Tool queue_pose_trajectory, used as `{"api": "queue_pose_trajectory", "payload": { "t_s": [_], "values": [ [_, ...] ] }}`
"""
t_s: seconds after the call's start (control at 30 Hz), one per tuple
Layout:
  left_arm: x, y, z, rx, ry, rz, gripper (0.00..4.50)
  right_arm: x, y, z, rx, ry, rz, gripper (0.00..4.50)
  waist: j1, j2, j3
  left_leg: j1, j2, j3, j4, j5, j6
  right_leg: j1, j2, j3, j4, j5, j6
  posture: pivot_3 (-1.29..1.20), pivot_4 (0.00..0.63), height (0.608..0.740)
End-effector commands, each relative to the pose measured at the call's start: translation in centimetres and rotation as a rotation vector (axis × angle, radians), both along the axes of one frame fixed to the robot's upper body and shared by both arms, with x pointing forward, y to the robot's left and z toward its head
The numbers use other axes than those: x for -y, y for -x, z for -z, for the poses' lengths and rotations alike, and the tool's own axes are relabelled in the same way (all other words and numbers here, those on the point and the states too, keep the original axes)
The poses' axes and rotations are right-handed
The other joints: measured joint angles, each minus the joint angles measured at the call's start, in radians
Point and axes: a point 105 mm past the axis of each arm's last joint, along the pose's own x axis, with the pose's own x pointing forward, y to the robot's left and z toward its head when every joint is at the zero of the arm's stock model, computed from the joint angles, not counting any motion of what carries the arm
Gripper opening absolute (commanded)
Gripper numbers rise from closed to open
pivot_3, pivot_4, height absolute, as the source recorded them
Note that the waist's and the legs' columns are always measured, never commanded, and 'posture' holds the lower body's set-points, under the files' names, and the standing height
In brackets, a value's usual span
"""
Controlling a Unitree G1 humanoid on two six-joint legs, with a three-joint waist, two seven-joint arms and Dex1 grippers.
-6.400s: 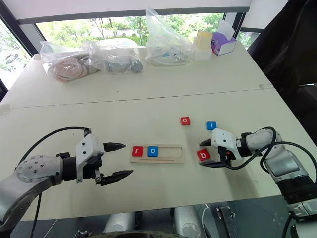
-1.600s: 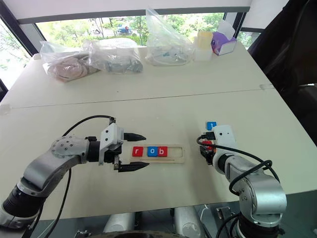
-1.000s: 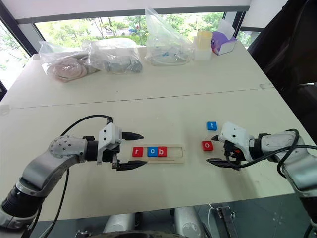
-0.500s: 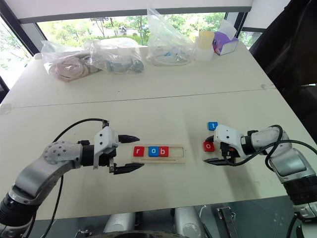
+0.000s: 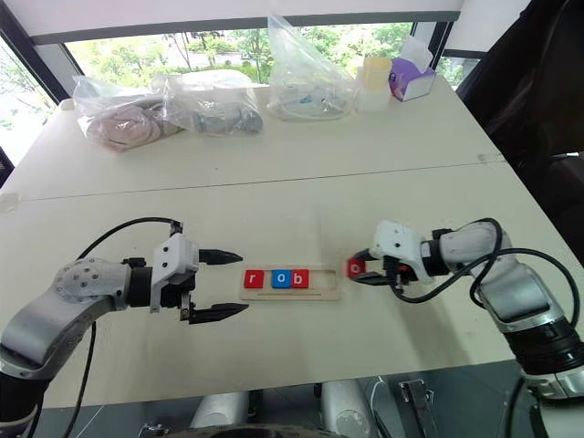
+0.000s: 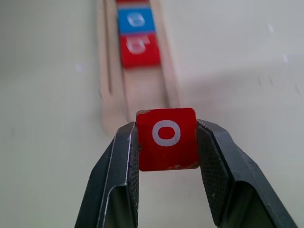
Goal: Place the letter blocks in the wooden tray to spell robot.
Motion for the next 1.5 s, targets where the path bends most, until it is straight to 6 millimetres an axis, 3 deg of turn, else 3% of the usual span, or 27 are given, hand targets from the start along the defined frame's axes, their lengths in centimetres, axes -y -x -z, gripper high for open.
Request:
{"api": "queue_pose_trajectory", "payload": {
  "t_s": [0.03, 0.23, 0.57, 1.3, 1.5],
  "values": [
    [0.4, 0.0, -0.8, 0.041, 0.016, 0.019, 4.50, -1.9, 0.7, 0.1, -0.009, -0.015, -0.034, 1.15, 0.001, 0.000, 0.000, 0.000, 0.000, 0.000, 0.000, 0.000, 0.000, 0.000, -0.001, 0.000, 0.000, 0.000, 0.000, 0.00, 0.150, 0.740],
    [0.4, 0.1, -0.9, 0.044, 0.018, 0.010, 4.50, -2.9, -0.4, 1.5, 0.050, 0.042, 0.000, 1.15, -0.002, 0.000, 0.000, 0.000, 0.000, 0.001, 0.000, 0.000, 0.000, 0.000, -0.001, 0.000, 0.000, 0.000, 0.000, 0.00, 0.150, 0.740],
    [0.7, 0.4, -0.8, 0.043, 0.023, -0.002, 4.50, -3.6, -1.3, 2.2, 0.054, 0.043, 0.022, 1.15, -0.002, 0.000, 0.000, 0.000, 0.000, 0.001, 0.000, 0.000, 0.000, 0.000, -0.001, 0.000, 0.000, 0.000, -0.001, 0.00, 0.150, 0.740],
    [1.0, 0.5, -0.7, 0.047, 0.035, -0.027, 4.50, -6.0, -0.6, 1.1, -0.001, -0.009, -0.054, 1.15, -0.002, 0.000, 0.000, 0.000, 0.000, 0.000, 0.000, 0.000, 0.000, 0.000, 0.000, 0.000, 0.000, 0.002, 0.001, 0.00, 0.150, 0.740],
    [1.1, 0.4, -0.8, 0.047, 0.039, -0.030, 4.50, -5.8, -0.8, 0.9, 0.019, 0.009, -0.059, 1.15, -0.002, 0.000, 0.000, 0.000, 0.000, 0.000, 0.000, 0.000, 0.000, 0.000, -0.001, 0.000, 0.000, 0.002, 0.001, 0.00, 0.150, 0.740]
  ]
}}
